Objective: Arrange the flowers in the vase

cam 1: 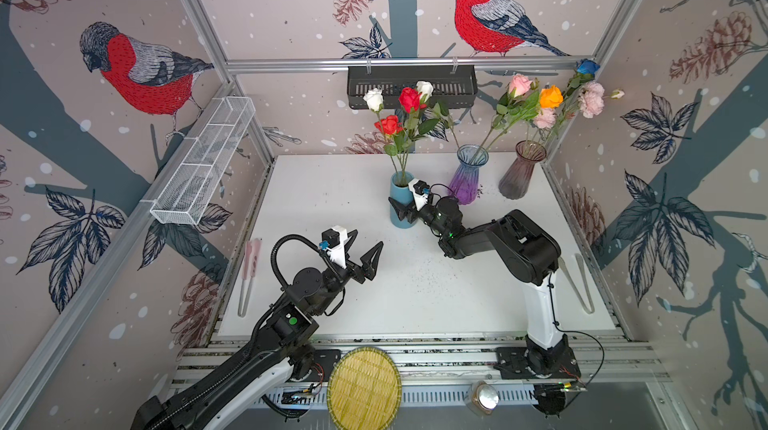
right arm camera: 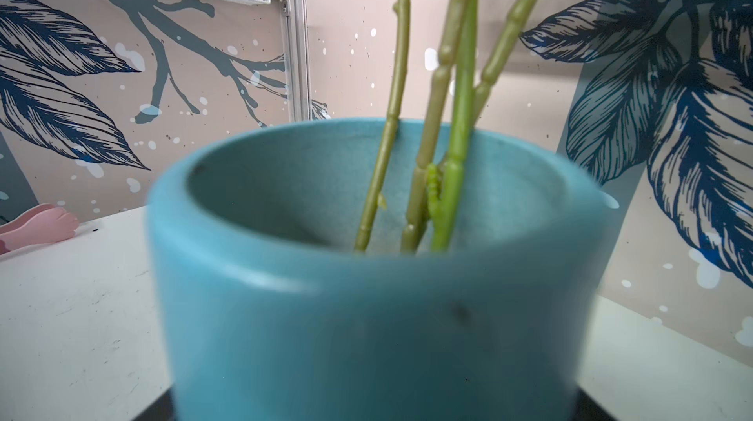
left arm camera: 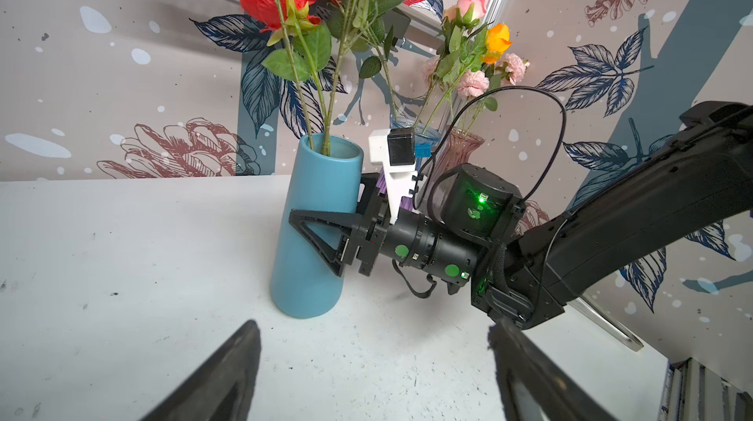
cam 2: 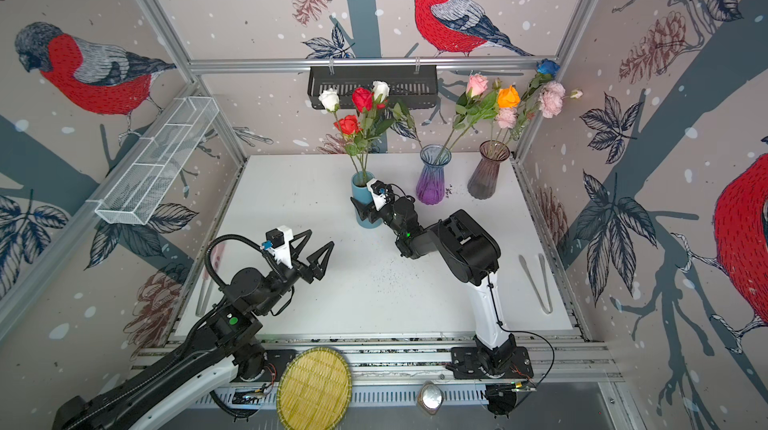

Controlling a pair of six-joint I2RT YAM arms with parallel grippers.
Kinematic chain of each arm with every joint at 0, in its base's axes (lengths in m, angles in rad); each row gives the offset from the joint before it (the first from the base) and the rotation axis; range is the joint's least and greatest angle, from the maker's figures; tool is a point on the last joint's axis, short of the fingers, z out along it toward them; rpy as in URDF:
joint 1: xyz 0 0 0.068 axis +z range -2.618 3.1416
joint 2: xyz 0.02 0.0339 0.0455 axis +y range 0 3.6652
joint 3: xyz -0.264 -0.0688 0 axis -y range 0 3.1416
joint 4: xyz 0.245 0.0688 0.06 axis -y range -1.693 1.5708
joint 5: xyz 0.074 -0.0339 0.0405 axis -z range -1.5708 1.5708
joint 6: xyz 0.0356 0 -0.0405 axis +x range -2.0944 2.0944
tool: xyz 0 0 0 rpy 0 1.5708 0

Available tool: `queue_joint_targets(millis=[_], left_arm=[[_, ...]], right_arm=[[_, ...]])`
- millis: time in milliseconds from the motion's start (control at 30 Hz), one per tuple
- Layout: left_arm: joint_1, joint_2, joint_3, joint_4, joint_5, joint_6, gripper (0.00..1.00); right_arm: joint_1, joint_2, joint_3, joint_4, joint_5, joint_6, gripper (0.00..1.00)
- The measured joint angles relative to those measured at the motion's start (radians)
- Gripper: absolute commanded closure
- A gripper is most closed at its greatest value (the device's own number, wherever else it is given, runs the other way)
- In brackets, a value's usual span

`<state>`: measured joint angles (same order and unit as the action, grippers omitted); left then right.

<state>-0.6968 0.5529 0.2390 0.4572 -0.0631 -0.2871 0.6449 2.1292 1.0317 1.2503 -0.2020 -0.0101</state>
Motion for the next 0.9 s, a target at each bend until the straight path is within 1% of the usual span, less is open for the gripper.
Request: queue_joint_targets(millis=[233,367,400,467,567,733,833,900], left_arm=[[0.0,-0.008,0.001,-0.008,-0.001,0.004,0.12],[0.0,-0.009,0.001,-0.02,-0.003,0.004,0.12],[0.0,-0.009,0.001,-0.021,-0.005,0.003,0.12],[0.0,-0.009,0.001,-0.021,-0.01,0.003,0.12],[0.0,-0.005,0.001,-0.021,-0.01,0.003,0.12],[0.0,-0.004,0.004,-0.024,-0.01,0.003,0.12],[0.0,-0.008,0.005,-0.024,-0.011,0.003,0.12],[0.0,-0.007,0.005,-0.024,-0.011,0.003,0.02]], right_arm=[[0.003,0.012,0.014,0.0,-0.002,-0.005,0.4],[0.003,0.007,-0.011,0.031,0.003,-0.002,0.35],[0.003,0.005,-0.017,0.035,0.005,0.0,0.33],[0.003,-0.001,-0.032,0.045,0.014,0.006,0.21],[0.003,-0.008,-0.047,0.053,0.018,0.007,0.1],[0.003,-0.011,-0.054,0.06,0.025,0.007,0.01],[0.003,-0.012,-0.055,0.06,0.026,0.007,0.0],[0.003,-0.013,-0.055,0.061,0.023,0.007,0.01]])
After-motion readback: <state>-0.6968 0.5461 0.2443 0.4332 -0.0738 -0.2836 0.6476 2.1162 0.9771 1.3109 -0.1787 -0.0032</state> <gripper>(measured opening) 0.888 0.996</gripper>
